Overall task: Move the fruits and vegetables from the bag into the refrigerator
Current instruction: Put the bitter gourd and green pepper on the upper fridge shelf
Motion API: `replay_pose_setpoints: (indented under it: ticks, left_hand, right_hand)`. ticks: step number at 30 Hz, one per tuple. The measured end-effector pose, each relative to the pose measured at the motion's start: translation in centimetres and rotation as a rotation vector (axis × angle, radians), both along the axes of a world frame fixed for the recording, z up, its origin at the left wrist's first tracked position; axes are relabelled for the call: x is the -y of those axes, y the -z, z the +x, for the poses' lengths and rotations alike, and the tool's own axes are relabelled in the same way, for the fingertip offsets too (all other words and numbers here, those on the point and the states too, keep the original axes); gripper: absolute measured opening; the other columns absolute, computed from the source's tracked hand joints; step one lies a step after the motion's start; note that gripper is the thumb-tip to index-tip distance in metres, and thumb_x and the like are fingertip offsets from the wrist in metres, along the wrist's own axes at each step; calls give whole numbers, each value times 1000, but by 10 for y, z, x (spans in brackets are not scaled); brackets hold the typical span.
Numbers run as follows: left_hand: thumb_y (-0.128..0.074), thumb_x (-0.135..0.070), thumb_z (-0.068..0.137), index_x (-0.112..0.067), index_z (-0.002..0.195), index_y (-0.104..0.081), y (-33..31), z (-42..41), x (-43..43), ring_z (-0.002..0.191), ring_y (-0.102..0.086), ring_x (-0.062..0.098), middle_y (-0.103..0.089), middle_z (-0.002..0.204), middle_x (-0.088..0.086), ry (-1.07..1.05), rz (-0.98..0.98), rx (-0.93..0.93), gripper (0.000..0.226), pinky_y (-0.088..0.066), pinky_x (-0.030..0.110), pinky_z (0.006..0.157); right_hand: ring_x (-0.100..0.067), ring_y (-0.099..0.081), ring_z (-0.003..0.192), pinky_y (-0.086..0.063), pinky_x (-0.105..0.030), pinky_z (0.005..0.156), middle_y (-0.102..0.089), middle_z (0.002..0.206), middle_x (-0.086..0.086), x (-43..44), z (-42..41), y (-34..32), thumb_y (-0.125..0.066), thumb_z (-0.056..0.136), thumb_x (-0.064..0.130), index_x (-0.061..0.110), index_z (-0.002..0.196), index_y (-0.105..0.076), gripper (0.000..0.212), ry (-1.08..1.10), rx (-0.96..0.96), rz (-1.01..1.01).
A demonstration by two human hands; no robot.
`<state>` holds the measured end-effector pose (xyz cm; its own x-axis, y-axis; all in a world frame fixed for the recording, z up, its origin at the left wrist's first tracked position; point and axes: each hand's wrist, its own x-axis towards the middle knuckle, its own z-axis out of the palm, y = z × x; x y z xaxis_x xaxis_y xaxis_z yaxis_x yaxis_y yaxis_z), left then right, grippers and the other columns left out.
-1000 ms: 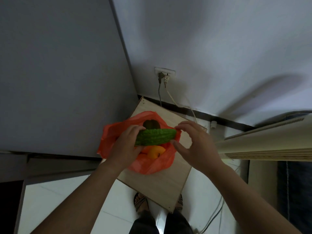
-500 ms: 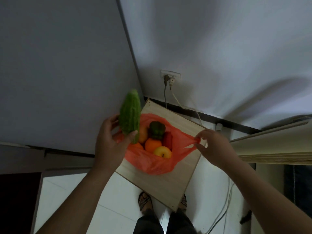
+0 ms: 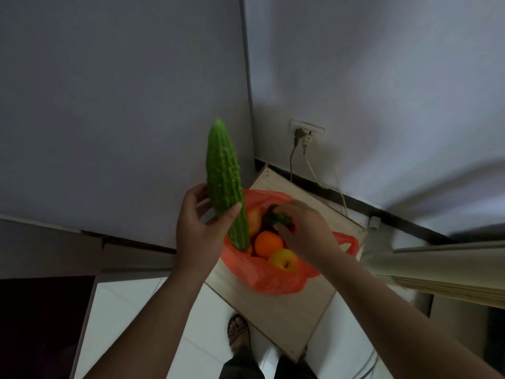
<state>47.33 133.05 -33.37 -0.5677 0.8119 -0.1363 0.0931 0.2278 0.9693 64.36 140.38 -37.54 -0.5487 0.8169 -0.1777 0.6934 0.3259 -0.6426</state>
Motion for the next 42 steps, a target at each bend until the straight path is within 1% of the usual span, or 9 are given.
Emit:
replay_pose_setpoints:
  ticks: [5, 9, 13, 16, 18, 23, 27, 37, 42]
  left_hand:
    - [-76, -31, 63, -38, 104, -52, 21, -8, -10, 100, -58, -7, -60, 105, -16, 18, -27, 38, 48, -47, 8, 74]
    - [-78, -16, 70, -32, 107, -51, 35, -11, -14, 93, -57, -14, -59, 104, -17, 47, -56, 38, 48, -46, 6, 73]
    - [-79, -34, 64, -41, 107, -51, 46, -13, -12, 106, -58, 0, -61, 112, -13, 90, -128, 28, 51, -50, 27, 89]
    - [-78, -41, 61, -41, 108, -51, 47, -16, -12, 109, -58, 5, -61, 114, -11, 102, -154, 35, 54, -50, 33, 92]
    - [-82, -42, 61, -40, 108, -52, 45, -19, -15, 107, -59, 2, -62, 112, -11, 100, -149, 24, 56, -50, 30, 90]
    - [-78, -20, 69, -31, 105, -52, 40, -23, -31, 90, -59, -14, -61, 99, -17, 63, -100, 20, 45, -46, 5, 70]
    - [-77, -36, 63, -34, 106, -53, 48, -27, -42, 95, -60, -7, -62, 106, -15, 23, -101, -11, 49, -50, 11, 75]
    - [-77, -17, 70, -26, 108, -52, 62, -30, -51, 86, -62, -10, -62, 99, -15, 24, -94, 52, 46, -51, 10, 68]
    - [-76, -13, 71, -27, 107, -53, 63, -30, -50, 89, -62, -9, -62, 103, -11, 56, -94, 84, 45, -49, 8, 67]
  right_hand:
    - [-15, -54, 103, -42, -18, 81, -56, 121, 2, -6, -4, 35, -59, 88, 23, 20, 120, -56, 33, 6, 53, -23]
    - [-14, -54, 108, -35, -11, 81, -57, 122, 3, 1, 7, 50, -60, 87, 22, 22, 120, -57, 33, -50, 112, -55]
    - [-13, -53, 113, -35, -13, 84, -51, 130, 4, 16, 14, 58, -61, 87, 27, 22, 123, -55, 37, -162, 178, -137]
    - [-13, -53, 113, -36, -11, 82, -49, 132, 6, 18, 18, 59, -61, 87, 30, 24, 124, -54, 38, -133, 181, -158]
    - [-14, -51, 113, -36, -13, 84, -49, 131, 6, 13, 15, 58, -60, 88, 27, 25, 125, -53, 38, -38, 152, -148]
    - [-16, -49, 115, -40, -20, 92, -48, 134, 2, -7, -11, 65, -59, 88, 23, 23, 129, -49, 42, 53, 126, -131]
    - [-17, -45, 120, -38, -22, 98, -42, 137, 3, -22, -18, 81, -59, 88, 27, 23, 134, -43, 49, 39, 138, -128]
    - [-22, -28, 135, -26, -33, 111, -28, 150, -2, -30, -24, 116, -50, 93, 26, 24, 145, -24, 59, -15, 363, -108]
    - [-22, -36, 132, -28, -32, 109, -36, 147, -3, -23, -21, 116, -45, 95, 26, 23, 145, -25, 54, 37, 349, -87]
